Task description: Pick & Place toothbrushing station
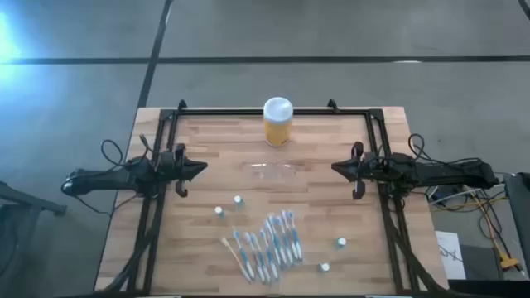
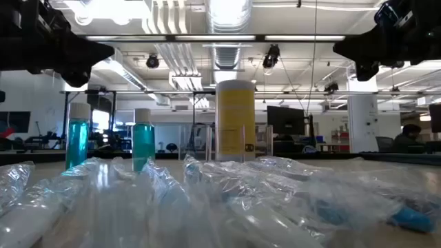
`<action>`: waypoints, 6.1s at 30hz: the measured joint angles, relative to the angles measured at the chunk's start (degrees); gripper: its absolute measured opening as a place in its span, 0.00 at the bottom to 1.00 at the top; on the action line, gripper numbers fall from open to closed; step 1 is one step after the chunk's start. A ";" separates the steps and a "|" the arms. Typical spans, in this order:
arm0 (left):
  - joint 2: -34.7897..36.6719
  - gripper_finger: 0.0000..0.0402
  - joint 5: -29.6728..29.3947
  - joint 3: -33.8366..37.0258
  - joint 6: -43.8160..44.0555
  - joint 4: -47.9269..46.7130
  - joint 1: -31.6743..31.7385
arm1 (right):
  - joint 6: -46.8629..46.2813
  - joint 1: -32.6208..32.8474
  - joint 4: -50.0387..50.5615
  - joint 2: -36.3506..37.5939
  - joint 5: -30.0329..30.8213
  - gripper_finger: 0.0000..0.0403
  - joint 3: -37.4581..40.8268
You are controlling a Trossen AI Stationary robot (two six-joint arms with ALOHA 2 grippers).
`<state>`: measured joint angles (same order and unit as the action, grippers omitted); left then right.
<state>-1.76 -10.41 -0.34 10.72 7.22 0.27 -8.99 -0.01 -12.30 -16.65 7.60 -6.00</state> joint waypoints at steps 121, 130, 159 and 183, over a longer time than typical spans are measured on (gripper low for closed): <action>-45.63 0.02 -3.78 -52.82 -4.66 -45.27 -0.74 | 7.74 -0.04 -1.62 -0.09 0.09 0.08 0.00; -64.49 0.14 -2.04 -66.43 -3.33 -59.15 -0.91 | 7.67 0.00 -1.44 -0.09 0.05 0.08 0.00; -90.17 0.58 6.16 -75.28 -10.66 -64.67 -10.24 | 7.52 0.00 -1.20 -0.44 0.00 0.08 0.00; -96.70 0.58 6.40 -75.25 -13.91 -64.26 -10.25 | 7.66 0.00 -1.27 -0.39 -0.02 0.08 0.00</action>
<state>-98.46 -4.01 -75.59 -3.19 -57.04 -9.98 -1.34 -0.01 -13.56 -17.04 7.57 -6.00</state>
